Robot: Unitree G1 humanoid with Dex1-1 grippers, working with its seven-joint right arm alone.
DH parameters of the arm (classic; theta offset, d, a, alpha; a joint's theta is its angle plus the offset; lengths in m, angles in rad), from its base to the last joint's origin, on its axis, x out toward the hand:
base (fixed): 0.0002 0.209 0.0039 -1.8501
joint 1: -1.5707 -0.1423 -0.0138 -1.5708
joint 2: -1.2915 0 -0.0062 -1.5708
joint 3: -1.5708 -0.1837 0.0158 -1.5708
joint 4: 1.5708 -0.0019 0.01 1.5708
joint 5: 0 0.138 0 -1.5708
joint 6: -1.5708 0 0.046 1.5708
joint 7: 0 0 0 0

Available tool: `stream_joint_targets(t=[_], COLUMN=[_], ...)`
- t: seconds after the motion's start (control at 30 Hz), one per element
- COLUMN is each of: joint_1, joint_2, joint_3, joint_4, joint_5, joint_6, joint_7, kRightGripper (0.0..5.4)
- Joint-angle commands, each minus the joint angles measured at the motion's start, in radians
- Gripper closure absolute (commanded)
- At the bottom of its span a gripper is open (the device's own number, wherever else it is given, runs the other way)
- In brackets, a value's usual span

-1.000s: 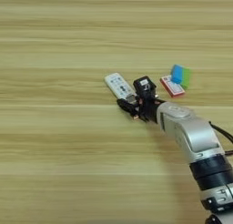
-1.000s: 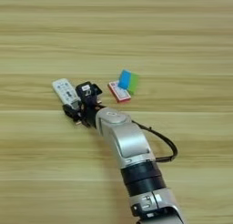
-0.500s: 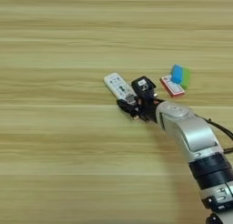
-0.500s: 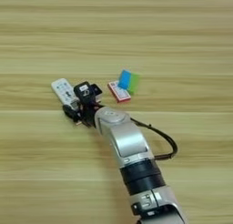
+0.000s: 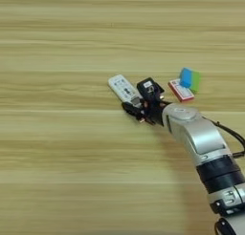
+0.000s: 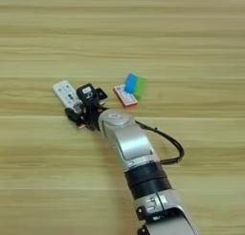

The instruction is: Move the objects on the table

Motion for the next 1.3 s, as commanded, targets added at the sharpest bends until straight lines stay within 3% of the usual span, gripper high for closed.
stream_joint_targets(t=[0.03,0.6,0.9,1.3], joint_1=[-0.027,-0.019,-0.014,0.005], joint_2=[-0.013,-0.008,-0.001,-0.004], joint_3=[-0.007,-0.034,-0.06,-0.122], joint_4=[0.006,-0.028,-0.054,-0.178], joint_5=[-0.017,0.002,0.022,0.105], joint_6=[0.0,-0.031,-0.05,-0.058], joint_7=[-0.011,0.011,0.023,0.08], kRightGripper=[1.94,0.06,0.06,0.06])
